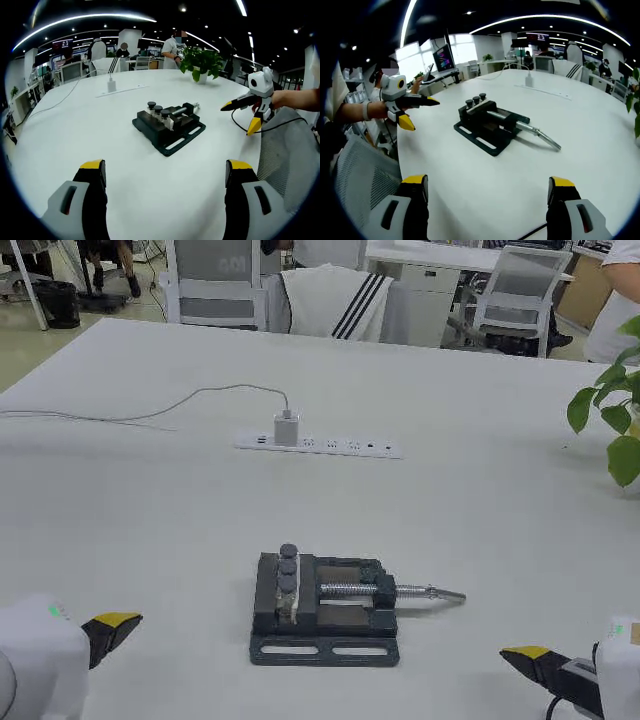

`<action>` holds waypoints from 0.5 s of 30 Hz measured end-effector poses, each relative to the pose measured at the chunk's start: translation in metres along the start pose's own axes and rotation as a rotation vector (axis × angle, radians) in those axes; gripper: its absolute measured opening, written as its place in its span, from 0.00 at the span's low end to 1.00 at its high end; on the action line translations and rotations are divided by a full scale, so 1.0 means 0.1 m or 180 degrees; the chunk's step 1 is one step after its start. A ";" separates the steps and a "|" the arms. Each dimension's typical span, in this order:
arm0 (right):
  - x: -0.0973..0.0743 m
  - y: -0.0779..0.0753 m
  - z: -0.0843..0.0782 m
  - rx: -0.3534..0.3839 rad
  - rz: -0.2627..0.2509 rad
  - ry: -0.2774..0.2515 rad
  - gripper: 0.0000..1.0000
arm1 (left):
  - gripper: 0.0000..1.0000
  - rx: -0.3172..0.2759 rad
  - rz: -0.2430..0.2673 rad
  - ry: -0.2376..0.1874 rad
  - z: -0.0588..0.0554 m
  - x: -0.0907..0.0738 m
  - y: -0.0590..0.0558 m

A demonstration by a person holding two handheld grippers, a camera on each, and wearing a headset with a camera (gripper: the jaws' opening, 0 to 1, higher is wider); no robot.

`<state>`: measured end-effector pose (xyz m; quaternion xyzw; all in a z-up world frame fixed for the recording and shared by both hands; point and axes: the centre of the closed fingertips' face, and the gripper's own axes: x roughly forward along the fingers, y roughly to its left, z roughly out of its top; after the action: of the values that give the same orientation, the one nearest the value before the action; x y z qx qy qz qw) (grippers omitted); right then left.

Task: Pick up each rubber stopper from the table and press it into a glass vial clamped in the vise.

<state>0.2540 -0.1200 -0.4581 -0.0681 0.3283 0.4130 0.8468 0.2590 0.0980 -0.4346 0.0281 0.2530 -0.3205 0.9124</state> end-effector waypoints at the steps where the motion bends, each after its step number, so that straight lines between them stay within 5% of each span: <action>1: 0.00 0.00 0.01 0.0005 -0.0001 -0.0008 0.99 | 0.99 0.0007 0.0006 -0.0002 0.00 0.00 0.00; 15: 0.02 -0.03 0.01 -0.0009 -0.0005 -0.0006 0.98 | 0.99 0.0015 0.0018 -0.0019 0.02 0.00 0.02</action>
<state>0.2576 -0.1203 -0.4588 -0.0691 0.3269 0.4128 0.8473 0.2610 0.0994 -0.4325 0.0300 0.2495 -0.3186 0.9140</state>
